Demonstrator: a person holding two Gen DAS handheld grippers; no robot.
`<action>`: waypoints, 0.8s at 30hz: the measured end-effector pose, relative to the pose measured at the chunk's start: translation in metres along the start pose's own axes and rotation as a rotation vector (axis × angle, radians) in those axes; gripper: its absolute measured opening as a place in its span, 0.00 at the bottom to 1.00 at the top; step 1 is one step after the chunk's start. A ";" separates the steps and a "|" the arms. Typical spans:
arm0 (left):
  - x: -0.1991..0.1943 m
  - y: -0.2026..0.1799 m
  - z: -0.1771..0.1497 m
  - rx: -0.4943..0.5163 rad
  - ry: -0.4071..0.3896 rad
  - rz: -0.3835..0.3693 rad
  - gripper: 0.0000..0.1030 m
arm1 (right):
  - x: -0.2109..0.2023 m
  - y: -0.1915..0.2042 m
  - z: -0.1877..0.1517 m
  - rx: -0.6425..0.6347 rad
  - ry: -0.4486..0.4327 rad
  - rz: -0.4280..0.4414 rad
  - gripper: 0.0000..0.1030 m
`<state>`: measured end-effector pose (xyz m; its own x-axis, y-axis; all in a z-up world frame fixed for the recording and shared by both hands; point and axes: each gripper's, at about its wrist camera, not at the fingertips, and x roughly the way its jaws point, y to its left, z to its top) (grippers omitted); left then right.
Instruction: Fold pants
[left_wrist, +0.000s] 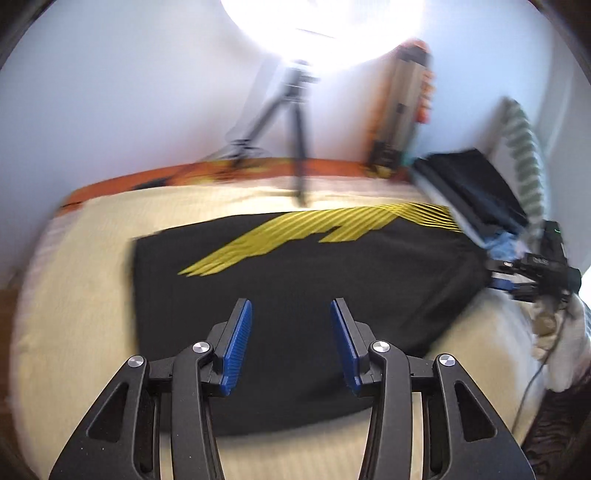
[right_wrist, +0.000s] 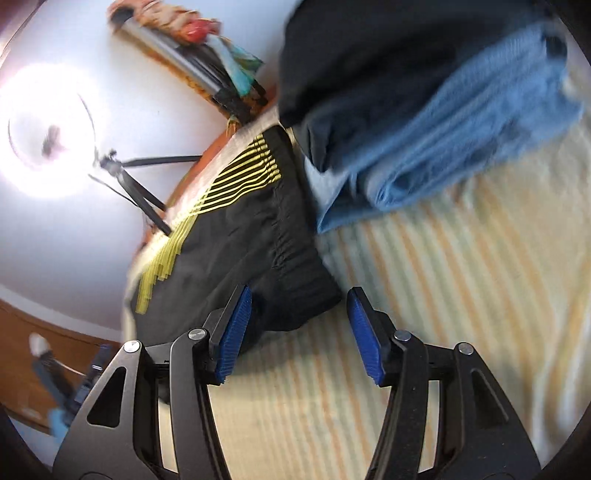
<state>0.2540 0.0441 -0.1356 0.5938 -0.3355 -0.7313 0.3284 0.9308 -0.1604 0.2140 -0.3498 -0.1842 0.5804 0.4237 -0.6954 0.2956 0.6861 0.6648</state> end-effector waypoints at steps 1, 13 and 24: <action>0.006 -0.013 0.003 0.031 0.004 -0.019 0.41 | 0.001 -0.001 0.001 0.010 -0.008 0.011 0.56; 0.077 -0.099 -0.033 0.296 0.166 -0.098 0.42 | 0.010 0.014 0.015 -0.054 -0.088 0.029 0.29; 0.060 -0.059 0.024 0.179 0.032 -0.011 0.48 | 0.015 0.015 0.013 -0.117 -0.068 -0.064 0.28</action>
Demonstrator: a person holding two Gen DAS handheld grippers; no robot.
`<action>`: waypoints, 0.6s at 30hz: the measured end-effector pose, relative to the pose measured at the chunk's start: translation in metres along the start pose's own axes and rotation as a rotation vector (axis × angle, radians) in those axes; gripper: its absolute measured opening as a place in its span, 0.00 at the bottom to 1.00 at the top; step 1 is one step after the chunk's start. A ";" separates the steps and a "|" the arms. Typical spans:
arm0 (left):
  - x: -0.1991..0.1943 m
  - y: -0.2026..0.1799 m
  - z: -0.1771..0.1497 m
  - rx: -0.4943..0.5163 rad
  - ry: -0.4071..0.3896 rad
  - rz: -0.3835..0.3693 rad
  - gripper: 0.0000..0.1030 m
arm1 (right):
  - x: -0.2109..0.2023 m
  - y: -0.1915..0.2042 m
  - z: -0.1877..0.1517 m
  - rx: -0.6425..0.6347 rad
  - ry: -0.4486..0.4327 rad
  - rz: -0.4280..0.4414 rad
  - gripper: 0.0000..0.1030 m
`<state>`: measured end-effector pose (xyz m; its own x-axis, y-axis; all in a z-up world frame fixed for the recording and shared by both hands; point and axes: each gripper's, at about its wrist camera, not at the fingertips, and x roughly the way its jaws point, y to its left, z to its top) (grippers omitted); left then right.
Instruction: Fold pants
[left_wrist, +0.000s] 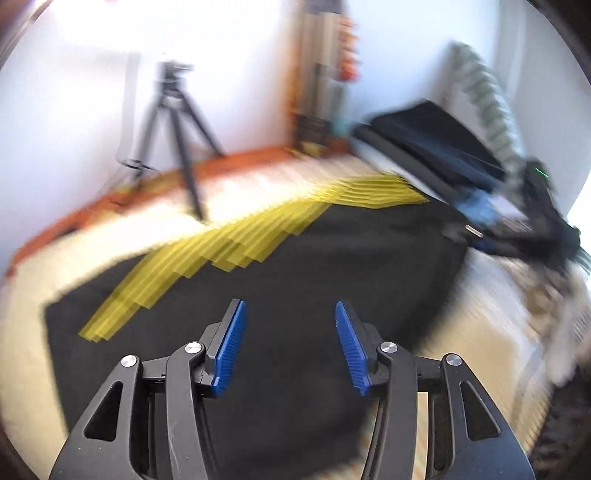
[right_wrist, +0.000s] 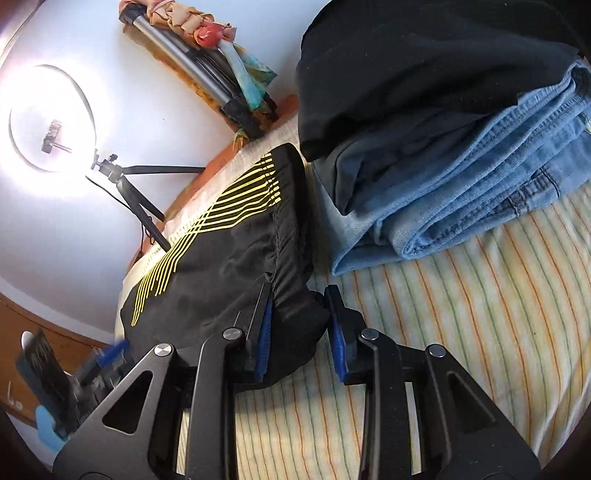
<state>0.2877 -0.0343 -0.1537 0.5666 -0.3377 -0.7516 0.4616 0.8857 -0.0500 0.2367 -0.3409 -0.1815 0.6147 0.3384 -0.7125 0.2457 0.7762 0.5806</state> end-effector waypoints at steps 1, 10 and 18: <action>0.007 0.009 0.005 -0.008 0.006 0.044 0.48 | 0.000 0.001 0.000 -0.006 -0.001 -0.006 0.28; 0.071 0.065 0.010 -0.151 0.089 0.172 0.48 | 0.001 0.002 0.000 -0.019 0.011 -0.015 0.28; 0.050 0.057 0.025 -0.127 0.052 0.160 0.50 | -0.001 0.000 -0.004 -0.023 0.025 -0.028 0.36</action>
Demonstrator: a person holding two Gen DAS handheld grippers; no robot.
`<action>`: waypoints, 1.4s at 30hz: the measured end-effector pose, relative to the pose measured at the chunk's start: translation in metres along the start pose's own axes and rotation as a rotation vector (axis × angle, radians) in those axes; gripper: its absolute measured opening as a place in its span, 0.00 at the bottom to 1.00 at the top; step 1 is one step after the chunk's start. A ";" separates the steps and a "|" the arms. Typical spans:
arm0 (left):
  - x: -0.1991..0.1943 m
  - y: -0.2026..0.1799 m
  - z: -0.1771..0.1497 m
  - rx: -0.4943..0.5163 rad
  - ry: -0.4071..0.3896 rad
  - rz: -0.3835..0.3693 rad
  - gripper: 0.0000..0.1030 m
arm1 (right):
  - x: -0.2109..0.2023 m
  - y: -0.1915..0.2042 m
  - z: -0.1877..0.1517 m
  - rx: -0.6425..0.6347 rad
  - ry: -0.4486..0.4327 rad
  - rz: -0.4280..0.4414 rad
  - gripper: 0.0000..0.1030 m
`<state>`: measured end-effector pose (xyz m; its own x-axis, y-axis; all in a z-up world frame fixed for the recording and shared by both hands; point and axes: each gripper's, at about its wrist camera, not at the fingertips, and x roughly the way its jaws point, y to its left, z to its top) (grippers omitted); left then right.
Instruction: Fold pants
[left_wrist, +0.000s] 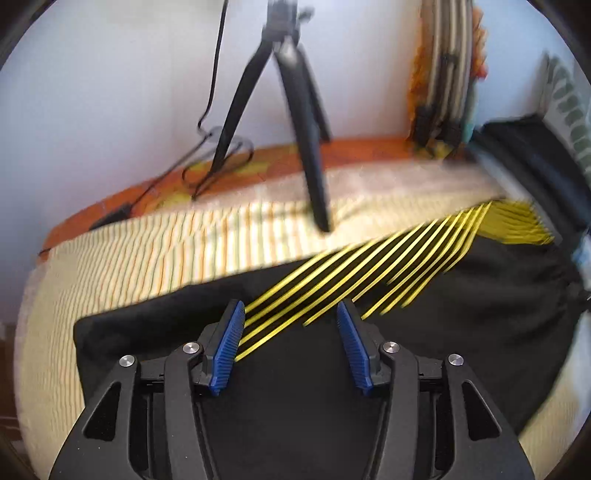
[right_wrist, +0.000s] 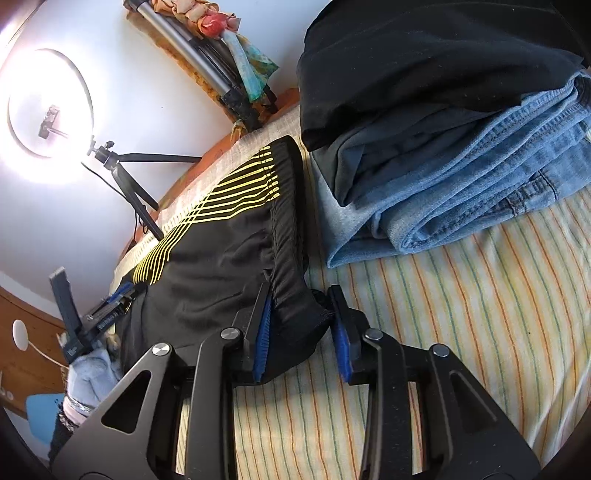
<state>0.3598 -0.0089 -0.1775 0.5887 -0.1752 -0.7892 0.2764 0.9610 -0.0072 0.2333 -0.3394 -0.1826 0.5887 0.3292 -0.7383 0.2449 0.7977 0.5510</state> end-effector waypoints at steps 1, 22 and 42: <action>-0.004 -0.002 0.007 -0.002 -0.010 -0.023 0.50 | 0.000 -0.002 -0.001 0.012 0.003 0.007 0.42; -0.051 -0.267 -0.031 0.627 -0.009 -0.403 0.62 | -0.068 -0.039 0.031 0.138 -0.091 0.188 0.52; 0.002 -0.220 -0.004 0.222 0.055 -0.576 0.17 | -0.067 -0.034 0.039 0.138 -0.078 0.222 0.52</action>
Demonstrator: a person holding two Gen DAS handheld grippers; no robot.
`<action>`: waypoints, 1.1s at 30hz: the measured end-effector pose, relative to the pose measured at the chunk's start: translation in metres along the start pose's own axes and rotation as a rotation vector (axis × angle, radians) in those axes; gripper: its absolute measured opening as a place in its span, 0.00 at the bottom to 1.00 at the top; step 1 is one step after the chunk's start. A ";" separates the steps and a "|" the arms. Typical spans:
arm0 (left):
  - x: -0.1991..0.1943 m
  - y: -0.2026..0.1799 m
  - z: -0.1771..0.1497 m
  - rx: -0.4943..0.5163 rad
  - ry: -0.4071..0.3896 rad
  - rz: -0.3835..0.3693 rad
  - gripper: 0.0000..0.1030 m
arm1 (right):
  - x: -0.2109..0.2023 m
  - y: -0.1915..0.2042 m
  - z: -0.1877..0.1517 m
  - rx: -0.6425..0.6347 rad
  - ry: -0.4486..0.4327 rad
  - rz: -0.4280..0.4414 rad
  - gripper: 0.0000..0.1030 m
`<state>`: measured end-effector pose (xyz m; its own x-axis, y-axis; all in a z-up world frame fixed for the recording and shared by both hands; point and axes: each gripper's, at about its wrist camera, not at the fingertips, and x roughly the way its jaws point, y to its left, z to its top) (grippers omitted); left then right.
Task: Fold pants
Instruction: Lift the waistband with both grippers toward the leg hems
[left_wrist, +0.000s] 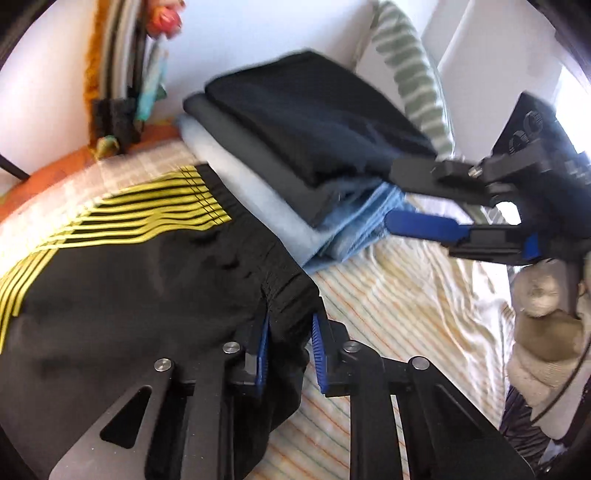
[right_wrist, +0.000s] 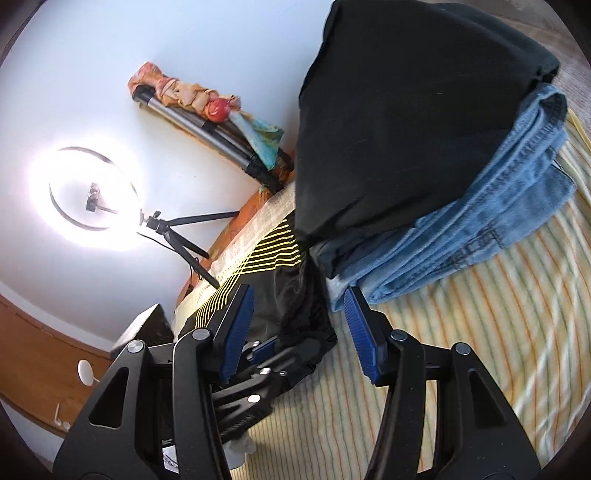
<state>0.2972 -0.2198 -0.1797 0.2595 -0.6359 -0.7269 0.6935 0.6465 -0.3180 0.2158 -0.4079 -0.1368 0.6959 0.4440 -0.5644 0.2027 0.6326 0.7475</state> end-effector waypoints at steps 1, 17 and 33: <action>-0.007 0.003 0.000 -0.019 -0.020 -0.011 0.17 | 0.002 0.000 0.001 0.008 0.004 0.010 0.52; -0.066 0.037 -0.006 -0.159 -0.170 -0.054 0.16 | 0.116 0.017 0.025 0.084 0.243 0.041 0.68; -0.060 0.045 -0.007 -0.166 -0.178 -0.052 0.16 | 0.140 0.013 0.024 0.118 0.261 0.051 0.73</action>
<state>0.3080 -0.1499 -0.1543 0.3509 -0.7252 -0.5925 0.5927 0.6618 -0.4590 0.3327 -0.3530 -0.1977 0.5091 0.6314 -0.5850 0.2616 0.5340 0.8040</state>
